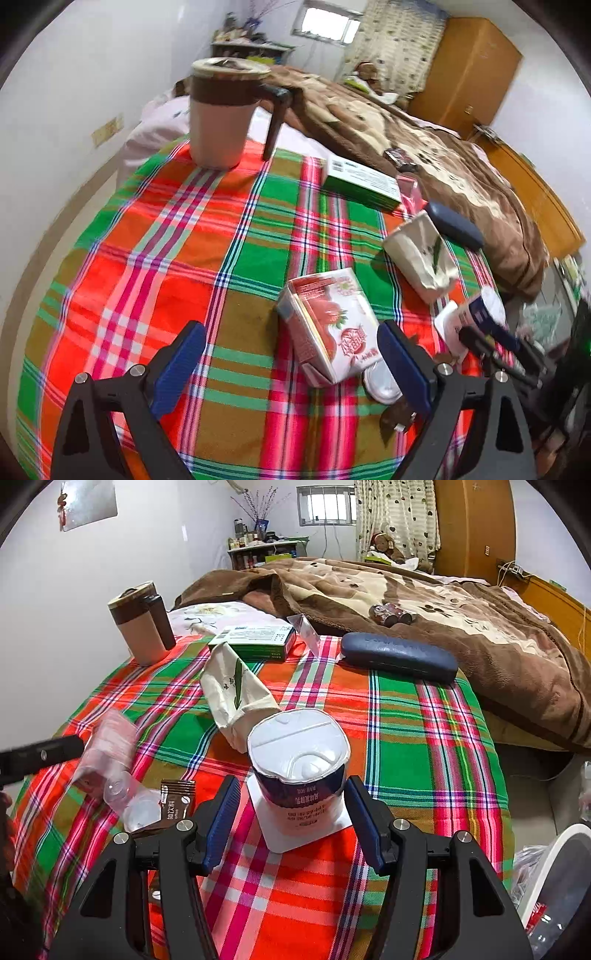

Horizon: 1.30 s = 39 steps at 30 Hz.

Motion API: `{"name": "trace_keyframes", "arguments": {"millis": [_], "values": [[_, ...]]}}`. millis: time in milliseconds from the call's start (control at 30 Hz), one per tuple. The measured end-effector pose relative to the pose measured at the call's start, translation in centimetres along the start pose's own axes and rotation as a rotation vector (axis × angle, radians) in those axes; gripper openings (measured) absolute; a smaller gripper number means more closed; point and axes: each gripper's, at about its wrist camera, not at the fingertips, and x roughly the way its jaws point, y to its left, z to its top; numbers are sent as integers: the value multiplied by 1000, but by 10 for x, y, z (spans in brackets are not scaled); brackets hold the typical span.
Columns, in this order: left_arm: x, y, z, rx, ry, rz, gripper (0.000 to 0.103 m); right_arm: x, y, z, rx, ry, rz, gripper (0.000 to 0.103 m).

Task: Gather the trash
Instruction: 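Grasp the strawberry juice carton with the left tool while the right tool grasps the white yogurt cup, then carry the juice carton and yogurt cup over the bin and open both tools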

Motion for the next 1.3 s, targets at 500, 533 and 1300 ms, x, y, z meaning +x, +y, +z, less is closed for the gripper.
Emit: {"name": "trace_keyframes", "arguments": {"millis": [500,533,1300], "values": [[47,-19,4,38,71,0,81,5,0,3,9,2,0,60],[47,-18,4,36,72,7,75,5,0,3,10,1,-1,60],[25,-28,-12,102,15,-8,59,2,-7,-3,52,-13,40,51]]}}
